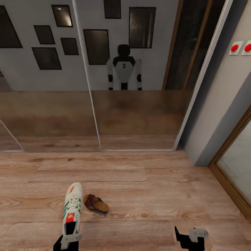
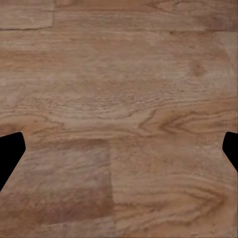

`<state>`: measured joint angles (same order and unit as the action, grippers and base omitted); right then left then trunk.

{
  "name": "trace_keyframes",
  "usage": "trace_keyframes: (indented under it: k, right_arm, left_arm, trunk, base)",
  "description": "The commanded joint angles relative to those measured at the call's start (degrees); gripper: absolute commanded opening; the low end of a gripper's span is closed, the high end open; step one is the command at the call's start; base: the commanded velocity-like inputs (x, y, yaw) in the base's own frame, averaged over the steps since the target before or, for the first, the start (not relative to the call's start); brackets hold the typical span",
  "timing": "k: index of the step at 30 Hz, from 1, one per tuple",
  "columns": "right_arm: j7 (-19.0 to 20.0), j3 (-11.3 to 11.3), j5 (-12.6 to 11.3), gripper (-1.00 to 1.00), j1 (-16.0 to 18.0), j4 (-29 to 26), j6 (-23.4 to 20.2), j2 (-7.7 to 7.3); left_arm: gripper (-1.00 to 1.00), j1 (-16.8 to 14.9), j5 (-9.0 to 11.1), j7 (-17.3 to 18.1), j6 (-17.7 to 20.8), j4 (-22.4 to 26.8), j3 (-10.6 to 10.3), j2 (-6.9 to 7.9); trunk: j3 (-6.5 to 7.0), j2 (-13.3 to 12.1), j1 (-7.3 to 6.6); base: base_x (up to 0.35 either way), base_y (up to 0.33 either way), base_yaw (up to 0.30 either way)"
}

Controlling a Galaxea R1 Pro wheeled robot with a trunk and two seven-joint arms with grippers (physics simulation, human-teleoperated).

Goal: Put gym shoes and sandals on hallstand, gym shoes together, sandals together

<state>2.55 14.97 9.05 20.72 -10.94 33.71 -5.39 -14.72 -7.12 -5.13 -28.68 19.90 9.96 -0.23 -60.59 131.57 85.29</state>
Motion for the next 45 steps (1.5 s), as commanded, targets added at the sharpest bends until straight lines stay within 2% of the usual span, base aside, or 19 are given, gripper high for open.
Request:
trace_keyframes:
  k: [1, 23, 45]
  right_arm:
    - [0.3, 0.5, 0.4, 1.0, 0.0, 0.0, 0.2, 0.02]
    - [0.3, 0.5, 0.4, 1.0, 0.0, 0.0, 0.2, 0.03]
    - [0.3, 0.5, 0.4, 1.0, 0.0, 0.0, 0.1, 0.03]
  left_arm:
    - [-1.0, 0.0, -0.6, -0.4, -0.2, 0.0, 0.1, -0.03]
    - [-1.0, 0.0, -0.6, -0.4, -0.2, -0.1, 0.1, 0.06]
    - [-1.0, 0.0, -0.6, -0.4, -0.2, 0.0, 0.1, 0.06]
  trunk:
    - [-0.04, 0.0, 0.0]
    - [-0.04, 0.0, 0.0]
    - [-0.04, 0.0, 0.0]
  base:
    - [0.142, -0.301, 0.278]
    - [0.137, -0.265, 0.278]
    - [0.019, -0.026, 0.278]
